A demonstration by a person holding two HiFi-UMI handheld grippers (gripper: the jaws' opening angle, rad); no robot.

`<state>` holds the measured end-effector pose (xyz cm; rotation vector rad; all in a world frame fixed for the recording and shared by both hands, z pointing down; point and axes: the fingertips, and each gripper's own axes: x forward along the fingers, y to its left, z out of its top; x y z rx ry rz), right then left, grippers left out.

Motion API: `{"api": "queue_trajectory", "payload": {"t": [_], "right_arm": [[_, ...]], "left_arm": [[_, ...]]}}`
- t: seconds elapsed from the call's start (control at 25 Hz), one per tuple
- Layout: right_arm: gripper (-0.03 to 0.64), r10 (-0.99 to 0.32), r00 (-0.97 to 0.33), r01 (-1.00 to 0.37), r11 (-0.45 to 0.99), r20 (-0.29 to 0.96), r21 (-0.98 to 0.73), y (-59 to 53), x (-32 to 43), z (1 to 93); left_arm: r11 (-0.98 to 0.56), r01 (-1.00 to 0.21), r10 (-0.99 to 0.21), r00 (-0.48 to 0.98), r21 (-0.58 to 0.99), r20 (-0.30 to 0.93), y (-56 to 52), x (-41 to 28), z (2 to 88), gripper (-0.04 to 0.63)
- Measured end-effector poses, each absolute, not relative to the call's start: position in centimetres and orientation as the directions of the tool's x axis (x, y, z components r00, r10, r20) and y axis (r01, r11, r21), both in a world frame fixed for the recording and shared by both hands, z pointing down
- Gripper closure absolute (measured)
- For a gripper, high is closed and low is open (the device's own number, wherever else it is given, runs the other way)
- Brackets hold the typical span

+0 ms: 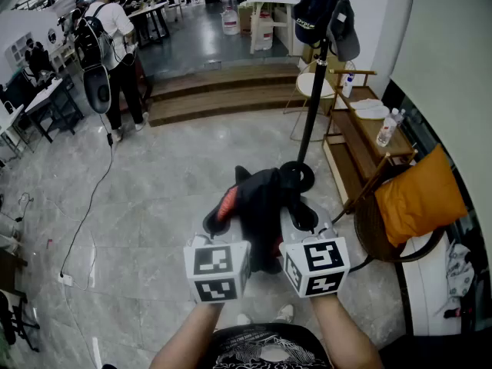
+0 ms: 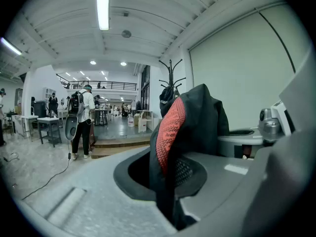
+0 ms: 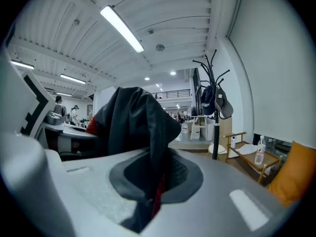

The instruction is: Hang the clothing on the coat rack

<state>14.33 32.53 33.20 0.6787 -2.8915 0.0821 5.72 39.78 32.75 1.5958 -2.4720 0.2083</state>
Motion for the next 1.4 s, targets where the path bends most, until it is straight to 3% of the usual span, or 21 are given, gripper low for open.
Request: {"api": "queue_trajectory", "payload": {"t": [0.92, 1.4], "right_arm": [[0.592, -0.542, -0.817, -0.555, 0.832, 0.197, -0.016, 35.8, 13.9, 34.2], [0.592, -0.473, -0.86, -0.487, 0.873, 0.193, -0.033, 32.6, 10.9, 34.8]], "left_arm": [[0.274, -0.961, -0.935, -0.26, 0.025, 0.242, 41.8, 4.9, 33.9, 0.568], [0.342, -0.94, -0.91, -0.329, 0.008, 0.252, 39.0, 2.3, 34.4, 0.568]]}}
